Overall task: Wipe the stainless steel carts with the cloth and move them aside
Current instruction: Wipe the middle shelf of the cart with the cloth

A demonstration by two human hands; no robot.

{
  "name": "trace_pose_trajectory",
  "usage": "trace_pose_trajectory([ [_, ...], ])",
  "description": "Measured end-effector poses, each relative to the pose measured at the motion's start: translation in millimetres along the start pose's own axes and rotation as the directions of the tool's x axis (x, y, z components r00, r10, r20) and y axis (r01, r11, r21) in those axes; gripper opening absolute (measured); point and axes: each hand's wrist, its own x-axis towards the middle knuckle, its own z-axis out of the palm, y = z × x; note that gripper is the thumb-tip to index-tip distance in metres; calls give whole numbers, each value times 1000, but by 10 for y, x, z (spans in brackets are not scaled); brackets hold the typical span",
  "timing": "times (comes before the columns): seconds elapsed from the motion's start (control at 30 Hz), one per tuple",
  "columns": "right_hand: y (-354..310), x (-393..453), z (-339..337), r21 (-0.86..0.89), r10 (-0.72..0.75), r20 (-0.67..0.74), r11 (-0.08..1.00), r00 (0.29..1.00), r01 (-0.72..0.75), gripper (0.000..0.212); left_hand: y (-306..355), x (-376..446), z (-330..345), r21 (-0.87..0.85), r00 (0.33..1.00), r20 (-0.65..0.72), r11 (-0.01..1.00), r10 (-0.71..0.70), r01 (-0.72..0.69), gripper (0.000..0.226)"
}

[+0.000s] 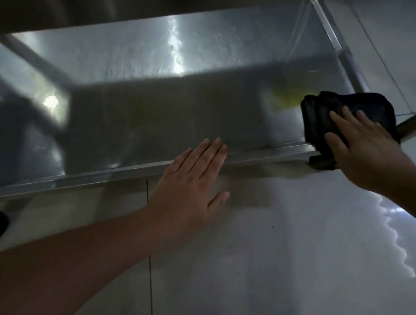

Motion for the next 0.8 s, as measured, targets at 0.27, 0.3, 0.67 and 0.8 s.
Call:
trace_pose_trajectory([
  [0.27, -92, 995, -115, 76, 179, -86, 982, 980, -173, 84, -54, 8, -14, -49, 999, -21, 998, 36, -37, 82],
  [0.3, -168, 1098, -139, 87, 176, -96, 982, 980, -167, 82, -52, 9, -13, -47, 999, -31, 998, 38, -39, 82],
  [0.67, -1071, 592, 104, -47, -400, -22, 916, 916, 398, 79, -18, -15, -22, -48, 999, 13, 998, 35, -34, 83],
  [0.8, -475, 1126, -134, 9, -12, -166, 1000, 986, 13, 84, -17, -4, -54, -52, 999, 29, 998, 38, -36, 84],
])
